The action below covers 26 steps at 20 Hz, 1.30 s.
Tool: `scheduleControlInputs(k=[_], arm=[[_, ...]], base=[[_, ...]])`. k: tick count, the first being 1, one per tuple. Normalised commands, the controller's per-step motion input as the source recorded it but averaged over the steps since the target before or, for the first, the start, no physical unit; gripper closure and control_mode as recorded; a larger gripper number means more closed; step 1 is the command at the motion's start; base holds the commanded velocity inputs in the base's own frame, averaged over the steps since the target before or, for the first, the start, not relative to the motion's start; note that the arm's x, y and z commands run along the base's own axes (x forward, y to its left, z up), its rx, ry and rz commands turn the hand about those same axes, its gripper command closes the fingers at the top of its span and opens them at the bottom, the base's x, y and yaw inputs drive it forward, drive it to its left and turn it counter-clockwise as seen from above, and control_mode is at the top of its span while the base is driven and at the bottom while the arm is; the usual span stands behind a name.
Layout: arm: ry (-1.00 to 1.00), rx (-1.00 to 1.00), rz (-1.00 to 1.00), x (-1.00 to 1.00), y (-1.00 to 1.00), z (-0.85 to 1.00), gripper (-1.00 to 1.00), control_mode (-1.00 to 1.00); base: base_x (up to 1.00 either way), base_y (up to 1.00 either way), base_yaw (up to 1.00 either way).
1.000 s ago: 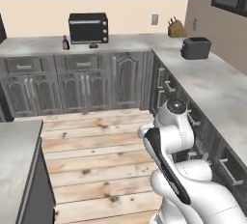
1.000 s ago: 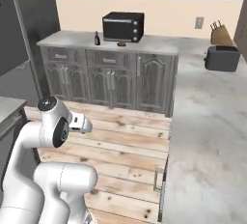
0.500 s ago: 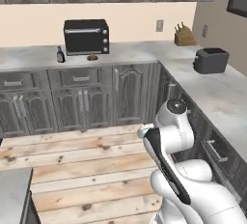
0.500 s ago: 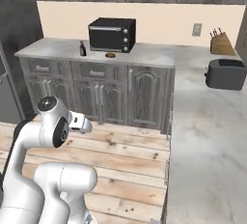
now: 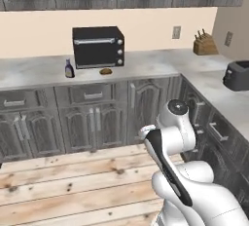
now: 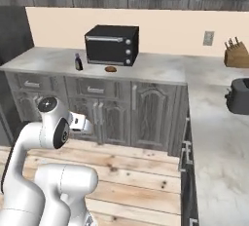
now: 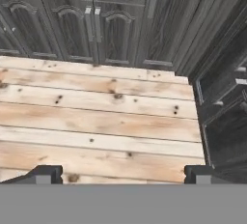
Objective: Place the bell pepper and potato inside the fridge drawer. Close the drawer after placing the vegetables.
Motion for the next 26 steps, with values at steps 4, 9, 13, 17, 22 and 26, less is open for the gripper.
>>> scheduleControlInputs(k=[4, 9, 13, 17, 22, 26], arm=[[0.00, 0.00, 0.00, 0.00, 0.00, 0.00, -1.00, 1.00], [0.00, 0.00, 0.00, 0.00, 0.00, 0.00, -1.00, 1.00], [0.00, 0.00, 0.00, 0.00, 0.00, 0.00, -1.00, 1.00], [0.00, 0.00, 0.00, 0.00, 0.00, 0.00, -1.00, 1.00], [0.00, 0.00, 0.00, 0.00, 0.00, 0.00, -1.00, 1.00], [0.00, 0.00, 0.00, 0.00, 0.00, 0.00, -1.00, 1.00]], base=[[0.86, 0.32, -0.01], [0.88, 0.13, 0.00], [0.89, 0.00, 0.00], [0.88, 0.00, 0.00], [0.91, 0.02, 0.00], [0.82, 0.00, 0.00]])
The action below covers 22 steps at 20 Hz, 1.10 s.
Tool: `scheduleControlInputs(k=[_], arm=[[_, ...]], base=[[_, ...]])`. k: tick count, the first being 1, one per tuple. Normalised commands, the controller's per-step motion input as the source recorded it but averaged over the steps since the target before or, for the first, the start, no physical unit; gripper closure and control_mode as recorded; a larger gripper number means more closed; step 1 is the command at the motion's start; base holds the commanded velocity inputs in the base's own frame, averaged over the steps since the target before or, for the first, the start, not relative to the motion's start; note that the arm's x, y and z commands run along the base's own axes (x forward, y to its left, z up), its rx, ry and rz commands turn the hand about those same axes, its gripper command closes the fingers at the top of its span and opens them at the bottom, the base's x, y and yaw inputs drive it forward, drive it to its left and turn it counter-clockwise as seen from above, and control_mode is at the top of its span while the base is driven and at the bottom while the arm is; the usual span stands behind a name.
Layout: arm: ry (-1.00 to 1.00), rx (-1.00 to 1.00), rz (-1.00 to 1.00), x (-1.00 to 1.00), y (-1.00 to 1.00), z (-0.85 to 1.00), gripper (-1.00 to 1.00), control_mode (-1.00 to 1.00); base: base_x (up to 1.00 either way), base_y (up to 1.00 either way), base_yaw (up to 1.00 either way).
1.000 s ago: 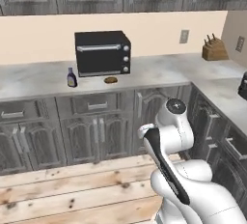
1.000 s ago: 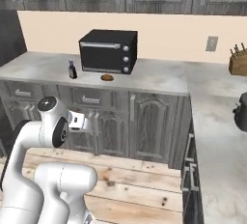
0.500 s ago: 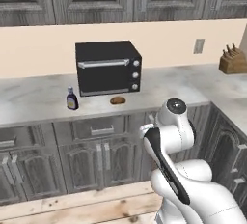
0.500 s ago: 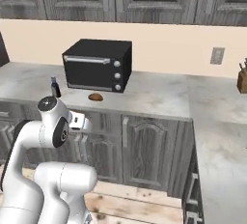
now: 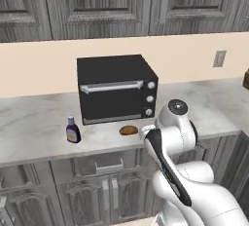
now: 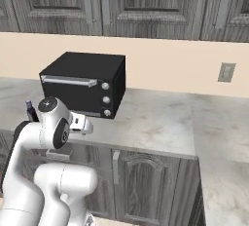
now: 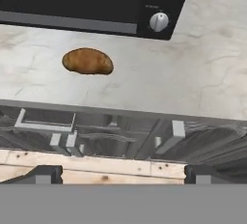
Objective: Place the bell pepper and potato inside the fridge drawer. Close the drawer after placing the vegetables.
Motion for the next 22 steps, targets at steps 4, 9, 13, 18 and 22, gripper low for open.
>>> scheduleControlInputs(k=[4, 9, 13, 18, 22], arm=[[0.07, -0.01, 0.02, 0.10, 0.00, -0.06, -1.00, -1.00], [0.29, -0.12, 0.19, 0.53, 0.27, -0.23, -1.00, -1.00], [0.20, -0.15, 0.43, 0.26, 0.39, -0.38, -1.00, -1.00], [0.27, -0.11, 0.31, 0.38, 0.26, -0.19, -1.00, -1.00], [0.02, -0.07, 0.17, 0.23, 0.69, -0.68, -1.00, -1.00]], base=[[0.23, 0.00, 0.00], [0.00, 0.00, 0.00], [0.00, 0.00, 0.00], [0.00, 0.00, 0.00], [0.00, 0.00, 0.00]])
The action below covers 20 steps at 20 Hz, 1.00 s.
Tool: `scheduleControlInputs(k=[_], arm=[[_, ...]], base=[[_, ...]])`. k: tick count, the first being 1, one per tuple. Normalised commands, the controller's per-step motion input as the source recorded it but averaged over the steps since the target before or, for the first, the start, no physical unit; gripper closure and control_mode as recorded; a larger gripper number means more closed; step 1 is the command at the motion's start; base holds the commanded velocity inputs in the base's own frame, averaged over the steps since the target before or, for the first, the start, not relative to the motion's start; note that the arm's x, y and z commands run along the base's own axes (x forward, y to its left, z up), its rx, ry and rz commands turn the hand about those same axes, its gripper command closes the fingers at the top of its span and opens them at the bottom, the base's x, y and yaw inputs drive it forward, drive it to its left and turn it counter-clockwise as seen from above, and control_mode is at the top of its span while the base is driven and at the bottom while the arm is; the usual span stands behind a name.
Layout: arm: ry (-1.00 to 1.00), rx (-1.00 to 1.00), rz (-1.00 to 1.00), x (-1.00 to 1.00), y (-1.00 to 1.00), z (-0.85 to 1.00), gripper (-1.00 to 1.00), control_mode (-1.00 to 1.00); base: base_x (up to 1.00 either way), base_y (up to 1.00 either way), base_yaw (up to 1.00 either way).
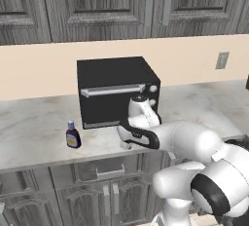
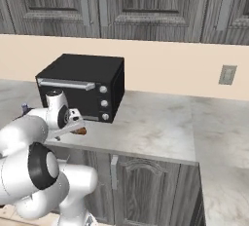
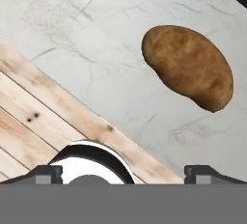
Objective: Place the bell pepper and potato inside the fridge drawer. Close the drawer after placing the vegetables.
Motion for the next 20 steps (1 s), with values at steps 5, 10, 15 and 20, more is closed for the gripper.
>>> scheduleControlInputs(k=[5, 10, 15, 20], arm=[[0.03, -0.01, 0.14, 0.18, 0.11, -0.03, -1.00, -1.00], [0.00, -0.01, 0.17, 0.24, -0.13, -0.14, -1.00, -1.00], [0.00, 0.00, 0.15, 0.39, 0.00, -0.11, -1.00, -1.00], [0.00, 0.01, 0.16, 0.31, -0.20, 0.00, -1.00, -1.00]], base=[[0.00, 0.00, 0.00], [0.00, 0.00, 0.00], [0.00, 0.00, 0.00], [0.00, 0.00, 0.00]])
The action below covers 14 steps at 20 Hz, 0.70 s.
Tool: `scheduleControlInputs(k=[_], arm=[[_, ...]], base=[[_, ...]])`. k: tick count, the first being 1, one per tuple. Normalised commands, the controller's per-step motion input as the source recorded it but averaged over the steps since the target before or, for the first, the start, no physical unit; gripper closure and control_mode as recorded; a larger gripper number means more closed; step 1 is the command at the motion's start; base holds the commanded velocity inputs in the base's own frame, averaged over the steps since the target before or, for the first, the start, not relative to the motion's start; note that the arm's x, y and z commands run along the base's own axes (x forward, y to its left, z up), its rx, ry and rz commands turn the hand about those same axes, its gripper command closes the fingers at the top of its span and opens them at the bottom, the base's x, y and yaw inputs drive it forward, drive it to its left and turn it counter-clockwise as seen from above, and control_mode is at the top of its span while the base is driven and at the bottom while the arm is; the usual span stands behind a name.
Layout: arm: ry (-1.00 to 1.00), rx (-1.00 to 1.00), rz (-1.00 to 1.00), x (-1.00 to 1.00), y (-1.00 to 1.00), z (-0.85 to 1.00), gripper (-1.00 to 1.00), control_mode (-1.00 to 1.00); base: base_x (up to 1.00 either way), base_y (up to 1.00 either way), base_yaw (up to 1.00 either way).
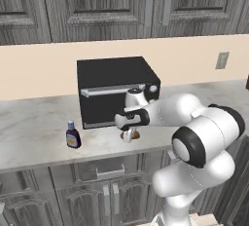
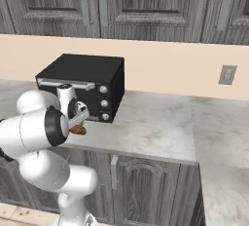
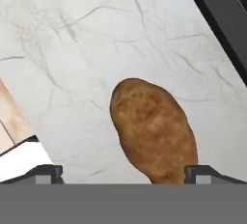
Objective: Place the bell pepper and potato inside the fridge drawer. Close the drawer after placing the vegetables.
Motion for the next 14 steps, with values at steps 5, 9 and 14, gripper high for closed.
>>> scheduleControlInputs(k=[5, 9, 14], arm=[[0.04, 0.00, 0.12, 0.33, -0.06, -0.17, -1.00, -1.00], [0.08, -0.01, 0.12, 0.30, -0.02, -0.27, -1.00, -1.00], [0.07, -0.03, 0.10, 0.14, 0.00, -0.29, -1.00, -1.00]], base=[[0.00, 0.00, 0.00], [0.00, 0.00, 0.00], [0.00, 0.00, 0.00]])
